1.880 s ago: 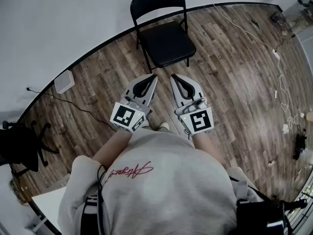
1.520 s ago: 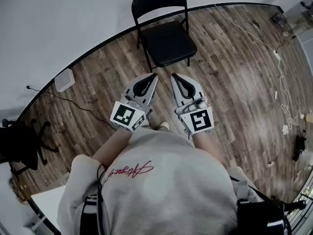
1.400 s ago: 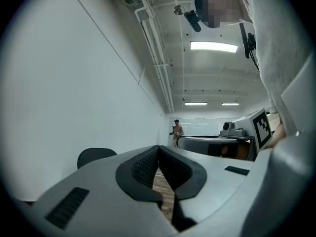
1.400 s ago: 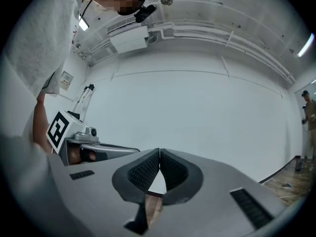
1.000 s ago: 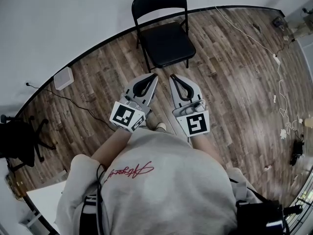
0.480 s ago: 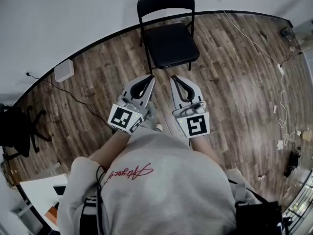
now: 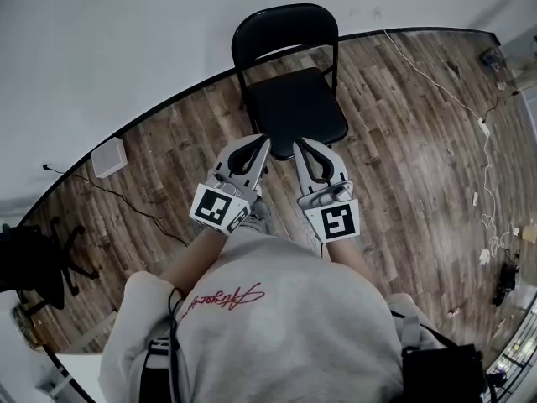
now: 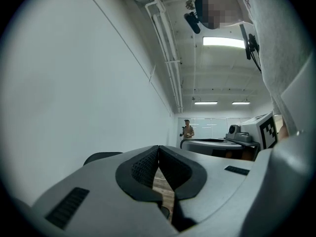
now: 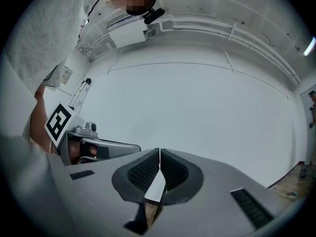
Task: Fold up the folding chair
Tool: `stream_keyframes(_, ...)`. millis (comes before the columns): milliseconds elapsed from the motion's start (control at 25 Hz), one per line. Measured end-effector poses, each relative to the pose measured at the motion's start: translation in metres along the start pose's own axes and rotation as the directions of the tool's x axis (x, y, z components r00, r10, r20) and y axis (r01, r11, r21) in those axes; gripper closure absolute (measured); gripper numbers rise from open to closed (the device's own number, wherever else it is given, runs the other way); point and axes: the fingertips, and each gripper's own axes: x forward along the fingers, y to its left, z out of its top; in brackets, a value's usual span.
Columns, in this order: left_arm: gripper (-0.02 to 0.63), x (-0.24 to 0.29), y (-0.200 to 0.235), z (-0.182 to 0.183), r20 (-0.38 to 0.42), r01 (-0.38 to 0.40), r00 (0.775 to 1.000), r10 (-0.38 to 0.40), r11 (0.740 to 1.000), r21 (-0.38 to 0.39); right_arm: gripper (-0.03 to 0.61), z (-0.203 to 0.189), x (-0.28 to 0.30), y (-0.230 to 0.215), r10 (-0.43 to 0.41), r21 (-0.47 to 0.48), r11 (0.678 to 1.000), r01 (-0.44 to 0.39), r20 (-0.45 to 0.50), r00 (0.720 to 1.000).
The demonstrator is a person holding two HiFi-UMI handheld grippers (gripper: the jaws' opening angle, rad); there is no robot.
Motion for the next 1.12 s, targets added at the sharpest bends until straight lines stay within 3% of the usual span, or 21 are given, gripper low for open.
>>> stream_keyframes(320,0.597,0.059,0.066,0.005,-0.040,0.067,0.997,-0.068,0.997,-0.023,0.561,0.000,0.085,-0.040,-0.054,0.003,0.999,0.054,-0.004,0.999)
stream_keyframes(640,0.597,0.080,0.092,-0.001,-0.069,0.037,0.997,-0.040,0.998,-0.043,0.560,-0.015,0.104,-0.057,-0.038,0.030,0.999,0.039,-0.039,0.998)
stream_keyframes(840,0.594,0.105,0.134,-0.016,-0.148,0.012,0.989,-0.021,0.998,-0.063,0.560,-0.027,0.109,-0.069,-0.055,0.057,0.997,0.058,-0.052,0.997)
stream_keyframes(880,0.576,0.110,0.149,-0.023,-0.177,-0.016,0.984,0.003,0.997,-0.076,0.560,-0.031,0.109,-0.071,-0.060,0.065,0.996,0.064,-0.058,0.997)
stream_keyframes(960,0.419,0.124,0.183,-0.045,-0.247,-0.086,0.967,0.062,0.993,-0.085,0.560,-0.042,0.105,-0.075,-0.073,0.087,0.993,0.079,-0.076,0.994)
stream_keyframes(1120,0.328,0.153,0.258,-0.107,-0.401,-0.179,0.903,0.155,0.984,-0.022,0.560,-0.073,0.103,-0.086,-0.091,0.135,0.985,0.108,-0.122,0.988)
